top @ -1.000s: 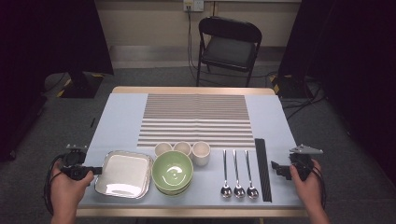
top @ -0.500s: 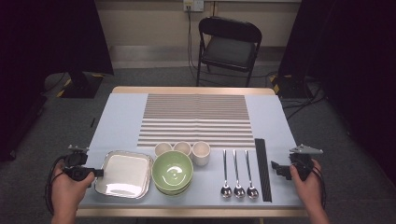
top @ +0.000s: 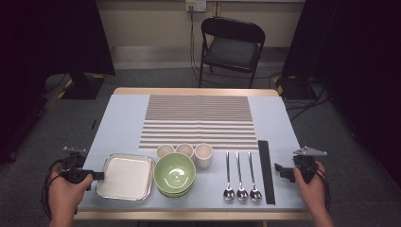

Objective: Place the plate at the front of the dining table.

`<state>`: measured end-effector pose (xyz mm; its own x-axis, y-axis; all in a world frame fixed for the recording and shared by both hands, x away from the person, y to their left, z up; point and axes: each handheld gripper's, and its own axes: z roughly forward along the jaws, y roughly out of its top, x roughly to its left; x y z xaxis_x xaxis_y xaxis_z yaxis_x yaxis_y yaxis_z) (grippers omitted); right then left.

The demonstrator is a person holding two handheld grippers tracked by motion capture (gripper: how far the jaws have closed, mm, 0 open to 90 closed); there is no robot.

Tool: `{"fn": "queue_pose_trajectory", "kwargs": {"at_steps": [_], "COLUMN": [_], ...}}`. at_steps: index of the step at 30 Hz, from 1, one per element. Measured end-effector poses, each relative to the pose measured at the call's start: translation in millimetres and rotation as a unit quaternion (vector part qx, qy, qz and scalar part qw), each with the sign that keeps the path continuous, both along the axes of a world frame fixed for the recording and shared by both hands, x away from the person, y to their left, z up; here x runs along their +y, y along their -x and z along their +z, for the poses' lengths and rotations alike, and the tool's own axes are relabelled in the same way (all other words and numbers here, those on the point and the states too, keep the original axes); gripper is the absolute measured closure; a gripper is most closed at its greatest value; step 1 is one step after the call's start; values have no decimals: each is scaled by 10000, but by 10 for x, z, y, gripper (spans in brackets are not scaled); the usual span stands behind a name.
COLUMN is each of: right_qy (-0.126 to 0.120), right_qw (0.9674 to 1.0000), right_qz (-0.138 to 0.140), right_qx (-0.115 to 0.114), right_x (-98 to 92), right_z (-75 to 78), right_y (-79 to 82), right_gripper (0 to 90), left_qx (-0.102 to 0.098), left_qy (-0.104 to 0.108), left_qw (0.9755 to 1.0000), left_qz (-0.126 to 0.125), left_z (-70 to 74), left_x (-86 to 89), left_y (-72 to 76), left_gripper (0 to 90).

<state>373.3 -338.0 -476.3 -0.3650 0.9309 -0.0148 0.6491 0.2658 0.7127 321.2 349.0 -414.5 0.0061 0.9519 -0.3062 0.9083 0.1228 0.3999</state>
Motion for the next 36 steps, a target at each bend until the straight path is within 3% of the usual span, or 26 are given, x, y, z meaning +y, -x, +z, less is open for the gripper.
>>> {"fn": "queue_pose_trajectory", "kwargs": {"at_steps": [9,12,15,28,36], "right_qy": [4,6,4,8,2], "right_qw": [10000,10000,10000,10000,10000], "right_qz": [-17,-8,-6,-2,-6], "right_qx": [-13,-27,-20,-18,-21], "right_x": [5,3,2,2,3], "right_z": [-2,-4,-3,-3,-3], "right_y": [6,4,3,3,4], "right_gripper": [119,119,119,119,119], "left_qx": [-92,-96,-123,-213,-225], "left_qy": [329,320,442,569,609], "left_qw": [9993,9992,9985,9969,9966], "left_qz": [160,223,282,505,510], "left_z": [18,30,43,125,178], "left_x": [58,78,110,146,153], "left_y": [34,48,67,72,16], "left_gripper": [882,883,883,884,883]}}
